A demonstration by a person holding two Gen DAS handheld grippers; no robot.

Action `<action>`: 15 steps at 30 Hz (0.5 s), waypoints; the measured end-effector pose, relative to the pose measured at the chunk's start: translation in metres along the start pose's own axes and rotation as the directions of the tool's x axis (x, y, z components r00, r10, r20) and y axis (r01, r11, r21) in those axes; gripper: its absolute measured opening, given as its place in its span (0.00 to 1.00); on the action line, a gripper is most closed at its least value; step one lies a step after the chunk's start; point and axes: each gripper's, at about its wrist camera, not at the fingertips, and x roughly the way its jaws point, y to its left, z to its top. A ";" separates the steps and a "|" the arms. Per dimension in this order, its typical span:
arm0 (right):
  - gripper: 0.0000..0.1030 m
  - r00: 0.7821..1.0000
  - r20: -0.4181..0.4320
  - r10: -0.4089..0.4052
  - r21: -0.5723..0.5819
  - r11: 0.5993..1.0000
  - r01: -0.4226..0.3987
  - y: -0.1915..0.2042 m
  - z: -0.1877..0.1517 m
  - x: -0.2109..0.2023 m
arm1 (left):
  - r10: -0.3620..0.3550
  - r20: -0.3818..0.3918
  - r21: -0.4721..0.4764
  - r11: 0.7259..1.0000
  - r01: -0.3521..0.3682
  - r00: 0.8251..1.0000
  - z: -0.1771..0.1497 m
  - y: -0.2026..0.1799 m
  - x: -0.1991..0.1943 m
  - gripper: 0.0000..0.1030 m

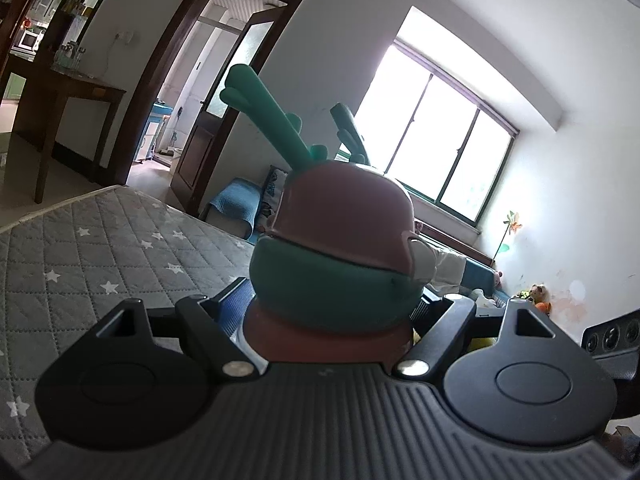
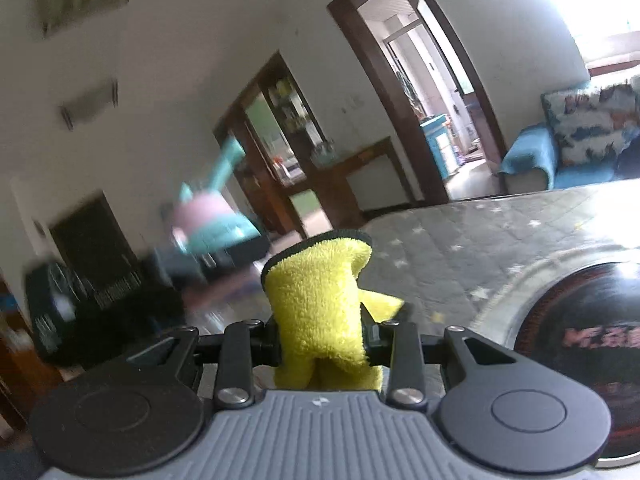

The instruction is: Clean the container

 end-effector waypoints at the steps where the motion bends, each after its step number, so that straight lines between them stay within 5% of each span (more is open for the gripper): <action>1: 0.31 1.000 0.014 0.025 0.027 0.999 -0.025 -0.006 0.001 0.004 | 0.005 0.004 0.005 1.000 -0.005 1.000 0.000 0.000 0.002 0.77; 6: 0.31 0.997 -0.005 0.074 0.064 0.995 -0.073 -0.033 -0.005 0.029 | 0.036 0.007 0.043 0.998 -0.037 0.999 -0.003 -0.002 0.011 0.77; 15: 0.31 0.994 -0.112 -0.012 0.011 1.000 0.014 -0.052 -0.015 0.049 | 0.058 -0.033 0.077 0.996 -0.055 0.998 -0.018 0.002 0.037 0.71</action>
